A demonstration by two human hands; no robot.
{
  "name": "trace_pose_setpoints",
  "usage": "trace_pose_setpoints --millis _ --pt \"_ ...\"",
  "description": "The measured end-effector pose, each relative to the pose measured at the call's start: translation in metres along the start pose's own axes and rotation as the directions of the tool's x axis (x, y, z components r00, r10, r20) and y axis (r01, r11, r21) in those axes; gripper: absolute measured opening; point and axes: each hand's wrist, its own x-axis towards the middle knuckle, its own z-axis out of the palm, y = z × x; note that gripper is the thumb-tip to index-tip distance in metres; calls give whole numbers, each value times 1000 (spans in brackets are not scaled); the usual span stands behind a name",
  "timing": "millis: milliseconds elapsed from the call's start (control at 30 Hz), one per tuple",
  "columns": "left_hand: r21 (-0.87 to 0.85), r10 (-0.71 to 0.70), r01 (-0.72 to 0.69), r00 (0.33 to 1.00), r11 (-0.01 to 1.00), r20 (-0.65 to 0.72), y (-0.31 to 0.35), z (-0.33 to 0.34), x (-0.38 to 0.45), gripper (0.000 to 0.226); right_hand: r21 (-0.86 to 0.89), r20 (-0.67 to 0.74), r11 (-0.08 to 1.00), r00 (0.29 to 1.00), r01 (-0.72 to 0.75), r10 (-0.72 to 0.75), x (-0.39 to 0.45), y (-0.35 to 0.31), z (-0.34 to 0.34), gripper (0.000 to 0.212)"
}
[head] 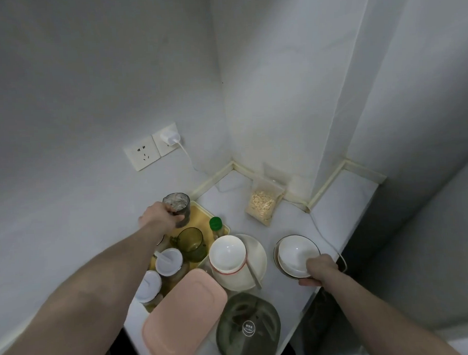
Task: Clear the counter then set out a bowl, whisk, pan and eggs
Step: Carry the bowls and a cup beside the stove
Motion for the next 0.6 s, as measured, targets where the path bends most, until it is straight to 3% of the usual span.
trace_pose_setpoints --millis 333,600 --pt "101 -17 14 1000 995 24 10 21 21 47 15 -17 1000 1000 -14 14 5 -6 13 41" --pt "156 -31 19 997 988 75 10 38 36 57 92 25 996 1000 -21 19 16 -4 15 36"
